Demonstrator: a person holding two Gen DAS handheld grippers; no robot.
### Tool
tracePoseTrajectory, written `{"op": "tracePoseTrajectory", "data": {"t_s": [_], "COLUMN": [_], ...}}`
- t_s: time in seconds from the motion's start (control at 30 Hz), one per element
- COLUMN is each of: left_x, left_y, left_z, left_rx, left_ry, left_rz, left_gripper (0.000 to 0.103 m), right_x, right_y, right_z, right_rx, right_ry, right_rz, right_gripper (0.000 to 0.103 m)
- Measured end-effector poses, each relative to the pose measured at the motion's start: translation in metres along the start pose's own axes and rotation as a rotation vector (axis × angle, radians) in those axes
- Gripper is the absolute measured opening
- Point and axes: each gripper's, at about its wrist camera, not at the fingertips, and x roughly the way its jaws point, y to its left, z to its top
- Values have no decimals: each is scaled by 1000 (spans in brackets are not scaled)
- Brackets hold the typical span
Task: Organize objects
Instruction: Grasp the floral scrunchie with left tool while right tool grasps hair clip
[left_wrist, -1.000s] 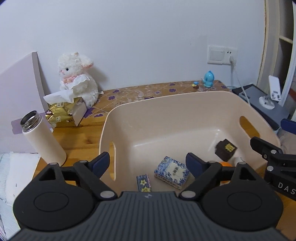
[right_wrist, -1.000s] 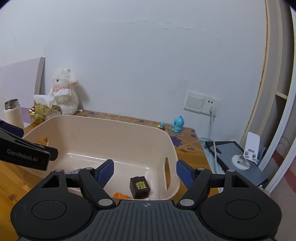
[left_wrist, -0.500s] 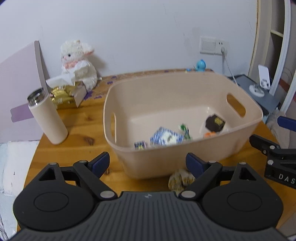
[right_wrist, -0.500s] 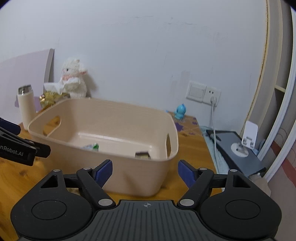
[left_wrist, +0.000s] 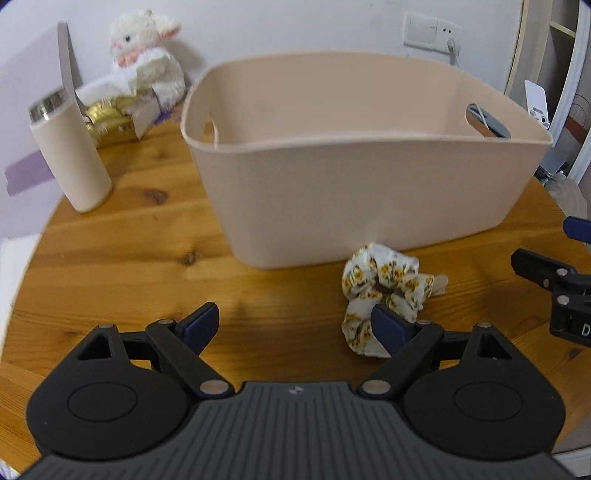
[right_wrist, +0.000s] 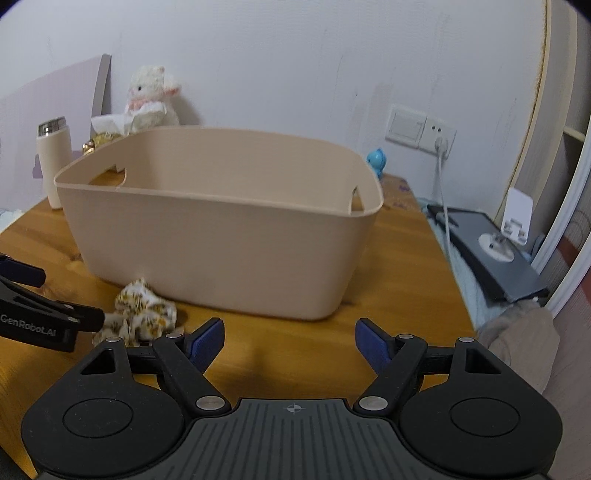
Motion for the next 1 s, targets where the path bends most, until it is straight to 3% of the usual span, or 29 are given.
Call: {"op": "tracePoseTrajectory", "data": {"t_s": [0.27,0.33,0.47,0.53,0.6,1.0], "left_x": [11,14,15,13,12,0], "left_y": [-3,-7,-12,-15,-17,2], "left_z": [-3,-4,-5,-5,-5,-15], "left_rx": [-7,9,30,46,58,64], "left_ry": [-2,4,12,10,9,6], "left_rz": [-58,-70,-106,-120,-118,-23], "left_gripper": [86,67,39,18,7,3], "right_x": [18,21,24,24,24,20], "right_y": [6,7,10,10,9,17], "right_z": [-16,-19,-23,-23,-24,-24], "right_rx": [9,11,16,18,20,22], "right_ry": [56,63,75,79,81,80], "right_rz": [17,20,25,28,29,80], "right_gripper": [79,79,79,79,79,80]}}
